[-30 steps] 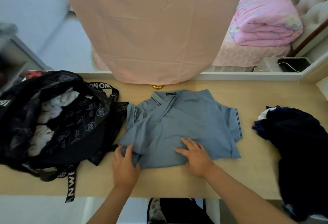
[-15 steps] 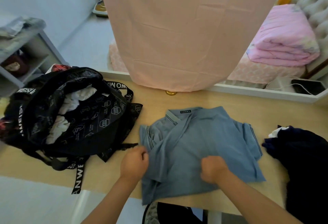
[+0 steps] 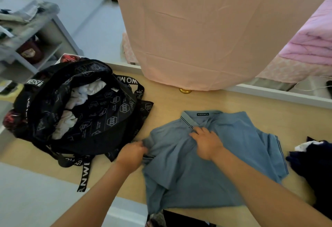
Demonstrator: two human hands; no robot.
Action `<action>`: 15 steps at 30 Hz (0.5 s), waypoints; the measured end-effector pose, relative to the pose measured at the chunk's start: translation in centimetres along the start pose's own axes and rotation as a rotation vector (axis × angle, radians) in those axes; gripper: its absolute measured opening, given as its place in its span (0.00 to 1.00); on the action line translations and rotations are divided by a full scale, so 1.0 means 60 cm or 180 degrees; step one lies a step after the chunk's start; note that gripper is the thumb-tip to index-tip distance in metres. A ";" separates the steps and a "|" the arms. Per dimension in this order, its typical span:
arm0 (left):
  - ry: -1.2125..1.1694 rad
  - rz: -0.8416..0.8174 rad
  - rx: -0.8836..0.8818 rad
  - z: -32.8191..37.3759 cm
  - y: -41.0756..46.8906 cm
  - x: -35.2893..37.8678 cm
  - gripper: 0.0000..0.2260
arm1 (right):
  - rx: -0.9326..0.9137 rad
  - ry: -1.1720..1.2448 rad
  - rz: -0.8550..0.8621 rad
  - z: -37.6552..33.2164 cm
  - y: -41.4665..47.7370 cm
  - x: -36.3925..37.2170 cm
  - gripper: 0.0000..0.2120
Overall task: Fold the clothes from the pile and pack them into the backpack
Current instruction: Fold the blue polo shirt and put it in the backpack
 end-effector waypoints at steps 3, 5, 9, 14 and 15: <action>0.0411 -0.0691 -0.0613 -0.021 -0.025 0.019 0.11 | 0.0208 0.0165 0.0265 -0.001 0.020 -0.023 0.22; 0.0543 -0.0577 -0.0783 -0.008 -0.015 -0.008 0.11 | 0.0418 0.0578 0.0461 -0.004 0.040 -0.044 0.21; 0.0113 0.0481 -0.0430 0.038 0.036 -0.065 0.11 | 0.0905 0.1252 0.0435 0.003 0.079 -0.056 0.24; 0.0100 -0.0445 -0.0530 0.030 0.076 -0.020 0.29 | 0.1151 0.1401 0.0196 0.034 0.113 -0.053 0.10; 0.0131 -0.0532 -0.0578 0.025 0.078 -0.016 0.29 | 0.1196 0.1529 0.0280 0.048 0.117 -0.060 0.12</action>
Point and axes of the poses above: each hand's wrist, its own y-axis towards the middle knuckle, its own x-axis out of the palm, z = x × y, the point moved 7 cm from there along y, towards the middle knuckle, and after that the axes turned 4 degrees about x, right-handed, at the moved point
